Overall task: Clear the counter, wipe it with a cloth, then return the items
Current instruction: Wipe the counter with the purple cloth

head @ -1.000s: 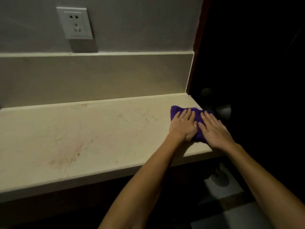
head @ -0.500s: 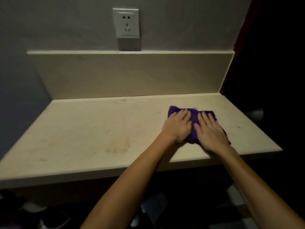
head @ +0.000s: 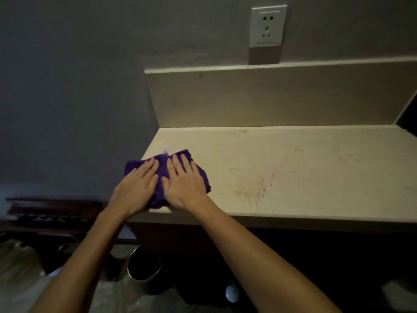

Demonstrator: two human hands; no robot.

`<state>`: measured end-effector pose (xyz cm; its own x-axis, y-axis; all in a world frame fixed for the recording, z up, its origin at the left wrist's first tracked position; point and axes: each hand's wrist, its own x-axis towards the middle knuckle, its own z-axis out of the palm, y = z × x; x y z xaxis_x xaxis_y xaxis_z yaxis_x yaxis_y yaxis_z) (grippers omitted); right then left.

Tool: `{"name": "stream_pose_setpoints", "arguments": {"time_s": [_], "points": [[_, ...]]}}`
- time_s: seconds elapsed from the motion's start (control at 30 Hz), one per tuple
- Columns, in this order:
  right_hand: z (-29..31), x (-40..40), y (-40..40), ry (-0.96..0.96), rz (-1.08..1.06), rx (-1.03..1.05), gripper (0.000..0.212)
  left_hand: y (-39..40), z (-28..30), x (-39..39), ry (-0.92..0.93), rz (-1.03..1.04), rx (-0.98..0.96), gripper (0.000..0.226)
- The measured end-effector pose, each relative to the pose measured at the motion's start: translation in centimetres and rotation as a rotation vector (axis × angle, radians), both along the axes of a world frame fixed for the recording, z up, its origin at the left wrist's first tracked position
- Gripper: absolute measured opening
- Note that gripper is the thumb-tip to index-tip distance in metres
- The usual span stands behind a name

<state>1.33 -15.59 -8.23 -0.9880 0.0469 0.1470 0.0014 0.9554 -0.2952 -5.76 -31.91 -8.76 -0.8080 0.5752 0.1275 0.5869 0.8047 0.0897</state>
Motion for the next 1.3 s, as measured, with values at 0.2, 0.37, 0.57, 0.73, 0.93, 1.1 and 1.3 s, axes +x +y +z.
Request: {"name": "stream_pose_setpoints", "arguments": {"time_s": [0.2, 0.37, 0.57, 0.73, 0.93, 1.1, 1.3], "points": [[-0.5, 0.4, -3.0, 0.008, 0.070, -0.006, 0.066, -3.7, -1.2, 0.8, -0.048, 0.036, 0.003, 0.051], [-0.7, 2.2, -0.1, 0.020, 0.144, -0.008, 0.064, -1.6, -1.6, 3.4, 0.109, 0.070, -0.135, 0.071], [-0.6, 7.7, 9.5, 0.044, 0.044, 0.011, 0.064, 9.8, -0.9, 8.6, 0.087, 0.026, -0.008, 0.081], [0.1, 16.7, 22.3, 0.043, -0.130, 0.076, 0.073, 24.3, 0.2, 16.1, 0.098, -0.115, 0.110, 0.069], [0.5, 27.2, 38.0, -0.066, -0.450, 0.080, 0.080, 42.8, 1.1, 23.9, -0.007, -0.376, 0.155, 0.065], [0.4, 35.6, 47.3, -0.096, -0.695, 0.108, 0.091, 54.3, 1.2, 30.8, -0.078, -0.553, 0.151, 0.062], [-0.5, 39.2, 50.1, -0.088, -0.841, 0.139, 0.083, 58.6, 1.0, 33.5, -0.113, -0.637, 0.118, 0.062]]}}
